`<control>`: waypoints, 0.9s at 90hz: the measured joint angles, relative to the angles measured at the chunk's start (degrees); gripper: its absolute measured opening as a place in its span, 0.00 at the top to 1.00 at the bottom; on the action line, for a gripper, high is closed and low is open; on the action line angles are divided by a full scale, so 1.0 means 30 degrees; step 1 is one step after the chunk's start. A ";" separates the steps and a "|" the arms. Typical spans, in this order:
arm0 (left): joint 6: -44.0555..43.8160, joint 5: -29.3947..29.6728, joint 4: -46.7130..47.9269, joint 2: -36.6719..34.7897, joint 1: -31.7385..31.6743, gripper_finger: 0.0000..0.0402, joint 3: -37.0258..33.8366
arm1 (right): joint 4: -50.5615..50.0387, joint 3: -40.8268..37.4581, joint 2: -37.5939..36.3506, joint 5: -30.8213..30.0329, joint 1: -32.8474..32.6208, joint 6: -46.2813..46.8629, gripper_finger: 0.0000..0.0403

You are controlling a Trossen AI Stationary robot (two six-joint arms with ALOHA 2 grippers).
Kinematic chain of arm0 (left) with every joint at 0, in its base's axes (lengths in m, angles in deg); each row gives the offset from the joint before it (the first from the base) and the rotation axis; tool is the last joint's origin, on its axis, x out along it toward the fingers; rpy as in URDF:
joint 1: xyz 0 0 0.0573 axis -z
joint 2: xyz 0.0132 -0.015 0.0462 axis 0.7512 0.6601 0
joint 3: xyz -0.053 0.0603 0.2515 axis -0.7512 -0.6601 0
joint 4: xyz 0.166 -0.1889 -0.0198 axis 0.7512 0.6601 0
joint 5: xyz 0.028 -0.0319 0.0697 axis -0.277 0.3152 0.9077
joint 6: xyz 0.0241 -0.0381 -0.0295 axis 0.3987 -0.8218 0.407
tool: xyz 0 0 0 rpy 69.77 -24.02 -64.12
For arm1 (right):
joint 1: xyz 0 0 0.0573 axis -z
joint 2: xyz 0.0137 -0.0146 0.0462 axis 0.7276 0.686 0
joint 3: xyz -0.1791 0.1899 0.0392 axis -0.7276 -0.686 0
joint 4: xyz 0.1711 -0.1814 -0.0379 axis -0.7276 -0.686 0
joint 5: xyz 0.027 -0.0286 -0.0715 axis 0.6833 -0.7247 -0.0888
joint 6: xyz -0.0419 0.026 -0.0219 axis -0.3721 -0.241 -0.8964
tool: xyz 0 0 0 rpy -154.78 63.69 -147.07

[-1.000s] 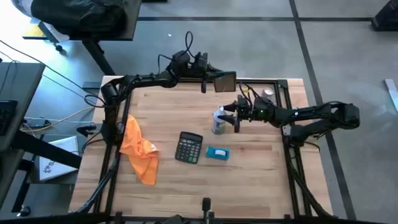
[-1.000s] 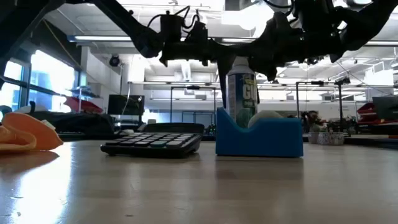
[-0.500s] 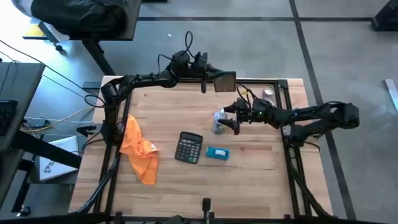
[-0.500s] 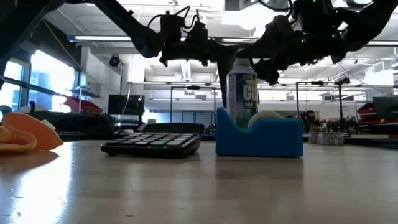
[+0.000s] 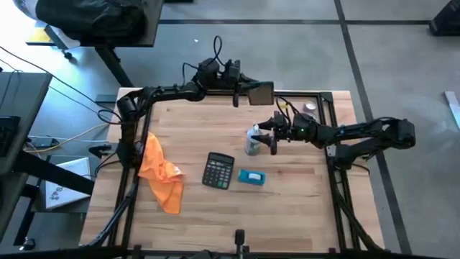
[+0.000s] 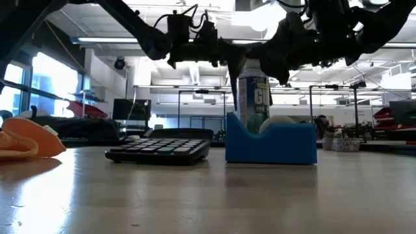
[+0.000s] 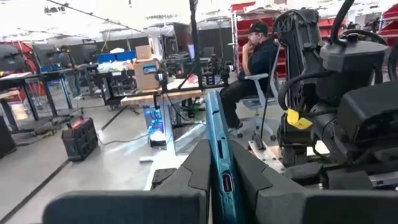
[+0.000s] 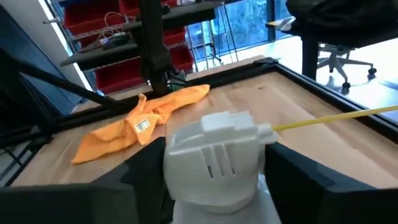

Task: Apply microfiber cloth
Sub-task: Spray the front of the cellphone with spray bottle

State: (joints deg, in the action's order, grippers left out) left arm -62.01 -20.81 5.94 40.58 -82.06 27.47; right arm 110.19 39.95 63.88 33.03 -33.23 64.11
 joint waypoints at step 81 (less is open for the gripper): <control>-0.5917 -0.1168 0.1388 0.0000 -0.1355 0.98 0.0984 | 0.0452 0.0029 -0.0007 0.0004 0.0000 0.2389 0.34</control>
State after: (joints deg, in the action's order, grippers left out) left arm -79.76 -24.31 10.11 40.58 -86.12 30.42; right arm 111.54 40.04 63.86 33.04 -33.23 71.28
